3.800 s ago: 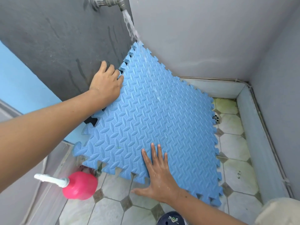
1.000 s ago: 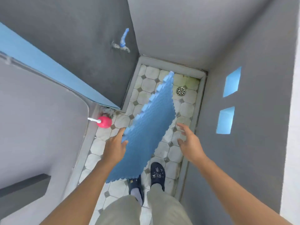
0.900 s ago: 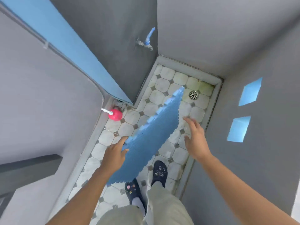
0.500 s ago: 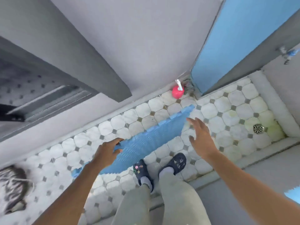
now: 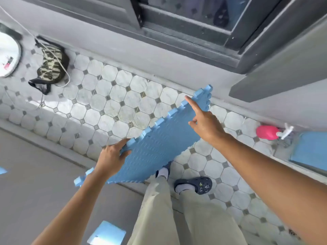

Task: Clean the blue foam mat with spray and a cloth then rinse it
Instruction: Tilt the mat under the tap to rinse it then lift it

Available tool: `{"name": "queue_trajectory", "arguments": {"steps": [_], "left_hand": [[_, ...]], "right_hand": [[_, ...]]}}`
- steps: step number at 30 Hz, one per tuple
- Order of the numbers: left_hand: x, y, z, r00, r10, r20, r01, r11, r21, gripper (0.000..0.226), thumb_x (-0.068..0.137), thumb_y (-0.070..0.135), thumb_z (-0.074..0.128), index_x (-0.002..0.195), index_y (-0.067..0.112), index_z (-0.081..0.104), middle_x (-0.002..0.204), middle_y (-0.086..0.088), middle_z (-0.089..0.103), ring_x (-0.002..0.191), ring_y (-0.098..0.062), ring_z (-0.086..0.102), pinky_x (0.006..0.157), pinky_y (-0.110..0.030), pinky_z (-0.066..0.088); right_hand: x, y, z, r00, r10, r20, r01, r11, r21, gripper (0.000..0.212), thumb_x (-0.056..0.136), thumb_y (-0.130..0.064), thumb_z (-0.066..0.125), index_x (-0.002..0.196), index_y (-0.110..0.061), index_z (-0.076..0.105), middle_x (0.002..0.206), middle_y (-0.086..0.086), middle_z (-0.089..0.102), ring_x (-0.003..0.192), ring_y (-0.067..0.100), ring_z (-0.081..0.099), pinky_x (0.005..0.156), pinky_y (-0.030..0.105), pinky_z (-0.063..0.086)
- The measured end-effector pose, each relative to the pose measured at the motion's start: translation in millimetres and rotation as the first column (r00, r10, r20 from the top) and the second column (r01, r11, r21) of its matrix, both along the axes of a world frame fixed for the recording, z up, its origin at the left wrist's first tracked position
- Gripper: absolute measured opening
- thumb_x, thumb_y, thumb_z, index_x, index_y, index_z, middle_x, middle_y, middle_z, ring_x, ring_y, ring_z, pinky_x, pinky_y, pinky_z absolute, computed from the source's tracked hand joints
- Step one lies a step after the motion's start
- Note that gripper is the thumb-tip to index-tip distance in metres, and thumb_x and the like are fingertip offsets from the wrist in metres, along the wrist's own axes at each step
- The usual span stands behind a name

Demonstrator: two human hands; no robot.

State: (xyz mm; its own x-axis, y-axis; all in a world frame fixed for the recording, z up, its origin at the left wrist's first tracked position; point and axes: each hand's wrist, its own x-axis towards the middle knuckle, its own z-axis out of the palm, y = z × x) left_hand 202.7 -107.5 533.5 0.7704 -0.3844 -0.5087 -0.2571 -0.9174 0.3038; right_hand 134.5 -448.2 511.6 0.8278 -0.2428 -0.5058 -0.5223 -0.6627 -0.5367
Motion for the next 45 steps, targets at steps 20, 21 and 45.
{"name": "queue_trajectory", "arguments": {"steps": [20, 21, 45], "left_hand": [[75.4, 227.1, -131.2, 0.858, 0.501, -0.114, -0.508, 0.86, -0.043, 0.034, 0.091, 0.021, 0.067, 0.124, 0.021, 0.059, 0.08, 0.011, 0.056, 0.088, -0.033, 0.058, 0.076, -0.038, 0.044], [84.8, 237.5, -145.8, 0.862, 0.502, -0.072, -0.505, 0.862, -0.032, 0.034, 0.09, 0.022, 0.069, 0.122, 0.018, 0.058, 0.088, 0.005, 0.059, 0.096, -0.034, 0.058, 0.079, -0.04, 0.043], [27.4, 146.3, -231.7, 0.848, 0.486, -0.211, -0.494, 0.869, 0.015, 0.061, 0.096, 0.039, 0.058, 0.148, 0.015, 0.035, 0.145, -0.015, 0.043, 0.131, -0.036, 0.044, 0.103, -0.049, 0.043]], "right_hand": [[271.2, 228.6, -95.1, 0.818, 0.565, 0.109, -0.556, 0.825, -0.099, 0.023, 0.101, -0.024, 0.061, 0.121, -0.025, 0.051, 0.084, 0.0, 0.067, 0.079, 0.027, 0.063, 0.073, 0.044, 0.056], [282.3, 239.0, -103.9, 0.816, 0.57, 0.103, -0.56, 0.821, -0.106, 0.024, 0.101, -0.023, 0.062, 0.122, -0.025, 0.051, 0.085, 0.0, 0.066, 0.082, 0.028, 0.064, 0.073, 0.043, 0.055], [106.4, 213.5, -207.5, 0.928, 0.146, -0.342, -0.06, 0.966, 0.25, 0.042, 0.099, -0.021, 0.065, 0.139, -0.021, 0.053, 0.126, 0.007, 0.059, 0.101, 0.021, 0.059, 0.082, 0.03, 0.044]]}}
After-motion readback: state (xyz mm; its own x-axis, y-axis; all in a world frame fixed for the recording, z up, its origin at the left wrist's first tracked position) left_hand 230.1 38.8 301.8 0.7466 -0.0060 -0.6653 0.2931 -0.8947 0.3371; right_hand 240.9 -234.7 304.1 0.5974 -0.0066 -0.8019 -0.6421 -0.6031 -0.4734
